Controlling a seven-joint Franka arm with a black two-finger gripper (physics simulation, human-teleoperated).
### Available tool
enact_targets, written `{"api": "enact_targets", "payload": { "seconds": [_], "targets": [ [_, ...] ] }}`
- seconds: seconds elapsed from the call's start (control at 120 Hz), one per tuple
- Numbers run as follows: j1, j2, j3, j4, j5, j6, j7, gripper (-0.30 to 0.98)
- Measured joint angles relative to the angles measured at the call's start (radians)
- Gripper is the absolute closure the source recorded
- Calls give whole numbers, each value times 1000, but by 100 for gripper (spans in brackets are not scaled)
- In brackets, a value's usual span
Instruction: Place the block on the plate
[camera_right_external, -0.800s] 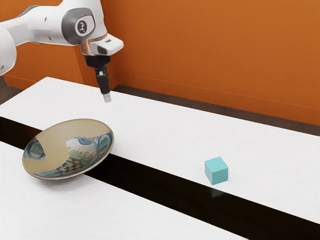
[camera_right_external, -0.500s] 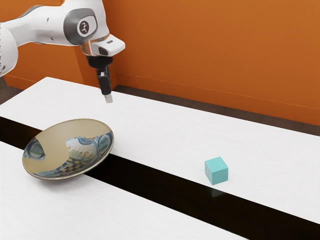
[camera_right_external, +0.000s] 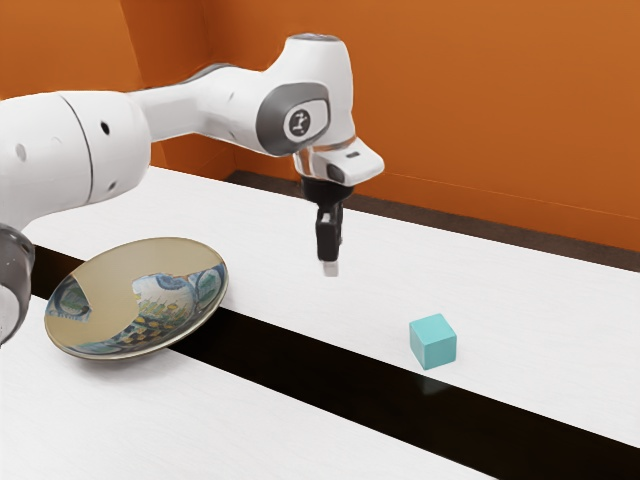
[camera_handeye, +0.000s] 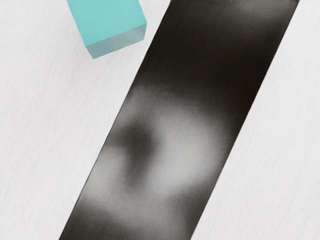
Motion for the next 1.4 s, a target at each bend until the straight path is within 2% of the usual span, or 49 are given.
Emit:
{"api": "enact_targets", "payload": {
  "seconds": [0.342,0.717,1.067,1.342,1.4],
  "targets": [
    [-88,196,5,139,-9,103,-238,0],
    [-87,372,-1,227,-28,263,-424,0],
    [-84,467,-5,228,-59,409,-521,0],
    [-84,509,-1,228,-96,451,-564,0],
    [-84,511,-1,228,-98,455,-571,4]
  ]
}}
